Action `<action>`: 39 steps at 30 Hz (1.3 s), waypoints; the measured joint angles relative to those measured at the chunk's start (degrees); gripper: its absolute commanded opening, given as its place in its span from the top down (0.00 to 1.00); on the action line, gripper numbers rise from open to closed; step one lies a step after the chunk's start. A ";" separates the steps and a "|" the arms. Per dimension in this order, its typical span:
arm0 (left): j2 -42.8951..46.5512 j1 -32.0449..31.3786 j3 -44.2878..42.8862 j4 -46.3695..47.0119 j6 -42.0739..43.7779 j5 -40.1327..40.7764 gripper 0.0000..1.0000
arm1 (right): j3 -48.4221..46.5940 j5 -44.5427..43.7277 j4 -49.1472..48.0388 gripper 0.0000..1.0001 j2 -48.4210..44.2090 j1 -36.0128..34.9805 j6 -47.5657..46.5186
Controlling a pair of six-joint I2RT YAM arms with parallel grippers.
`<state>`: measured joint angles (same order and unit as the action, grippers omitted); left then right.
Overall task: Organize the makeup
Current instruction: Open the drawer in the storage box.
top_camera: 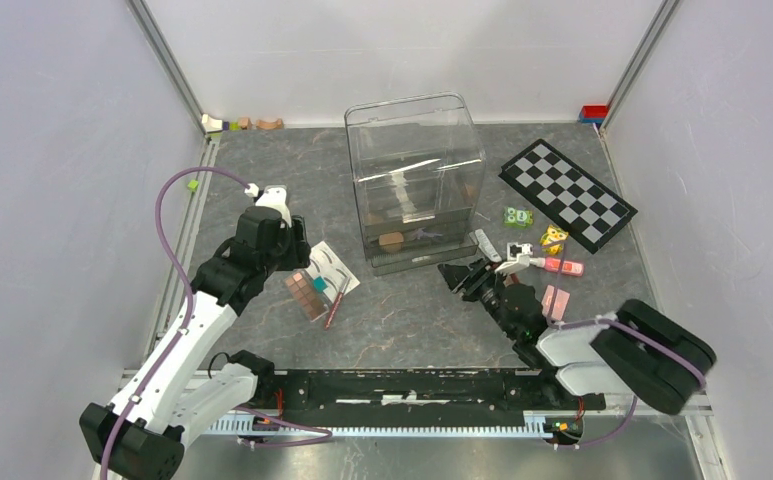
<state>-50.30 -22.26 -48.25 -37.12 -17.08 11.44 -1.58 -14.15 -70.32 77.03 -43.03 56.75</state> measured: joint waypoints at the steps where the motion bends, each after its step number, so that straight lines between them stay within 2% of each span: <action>1: 0.02 0.00 0.00 0.00 0.07 0.00 0.37 | -0.42 -0.46 3.26 0.37 -2.32 0.00 -1.57; 6: 0.17 0.00 0.00 -0.02 0.07 0.00 0.37 | -7.19 -6.34 25.99 0.29 -12.81 0.07 -11.21; 11: 0.24 0.00 0.00 -0.02 0.07 0.00 0.37 | -16.98 -10.58 45.09 0.27 -14.97 3.30 -22.60; 19: 0.24 0.00 0.00 -0.02 0.07 0.00 0.37 | -28.76 -11.82 63.52 0.29 -13.44 14.97 -32.85; 22: 0.24 0.00 0.00 0.00 0.07 0.00 0.37 | -36.41 -12.00 68.19 0.29 -7.17 17.09 -35.69; 28: 0.24 0.00 0.00 0.00 0.07 0.00 0.37 | -49.05 -9.99 71.58 0.30 4.37 17.81 -38.64; 39: 0.22 0.00 0.00 -0.02 0.09 0.00 0.37 | -61.53 -3.80 70.60 0.30 18.29 18.27 -38.91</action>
<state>-50.09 -22.26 -48.25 -37.15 -16.99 11.44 -63.11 -17.96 0.27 95.33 -24.75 17.85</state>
